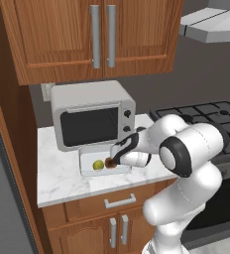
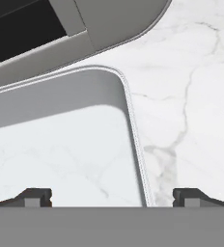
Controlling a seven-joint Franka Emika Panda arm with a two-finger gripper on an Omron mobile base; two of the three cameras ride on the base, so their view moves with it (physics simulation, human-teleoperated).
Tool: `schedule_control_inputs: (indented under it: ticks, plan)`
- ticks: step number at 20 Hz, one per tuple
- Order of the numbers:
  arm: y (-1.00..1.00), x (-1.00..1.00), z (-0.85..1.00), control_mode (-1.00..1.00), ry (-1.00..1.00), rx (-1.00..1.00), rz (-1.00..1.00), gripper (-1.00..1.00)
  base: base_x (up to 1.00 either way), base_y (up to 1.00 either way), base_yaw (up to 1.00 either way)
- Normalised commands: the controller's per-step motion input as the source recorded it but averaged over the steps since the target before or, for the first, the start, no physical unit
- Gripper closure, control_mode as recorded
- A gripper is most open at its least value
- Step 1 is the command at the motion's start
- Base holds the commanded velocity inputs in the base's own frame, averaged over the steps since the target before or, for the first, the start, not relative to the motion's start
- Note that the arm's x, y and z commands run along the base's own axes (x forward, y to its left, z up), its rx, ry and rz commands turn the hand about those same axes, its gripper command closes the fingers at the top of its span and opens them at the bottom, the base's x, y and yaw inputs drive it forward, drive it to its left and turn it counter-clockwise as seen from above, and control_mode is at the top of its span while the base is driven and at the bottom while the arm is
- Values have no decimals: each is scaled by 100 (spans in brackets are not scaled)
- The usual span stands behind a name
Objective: Take the lemon and potato out of the freezer and place them in the tupperware container on the counter. Then put the tupperware containing the vegetables back in the freezer.
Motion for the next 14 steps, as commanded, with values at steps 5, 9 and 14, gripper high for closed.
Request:
schedule_control_inputs:
  ticks: [5, 9, 14]
  plan:
    - [3, 2, -23, -100, 2, -1, 0, -100, 0, 0, 0]
    - [6, 1, -19, -100, 1, -1, 0, 100, 0, 0, 0]
    - [4, 0, -10, -100, 0, 0, 0, 100, 0, 0, 0]
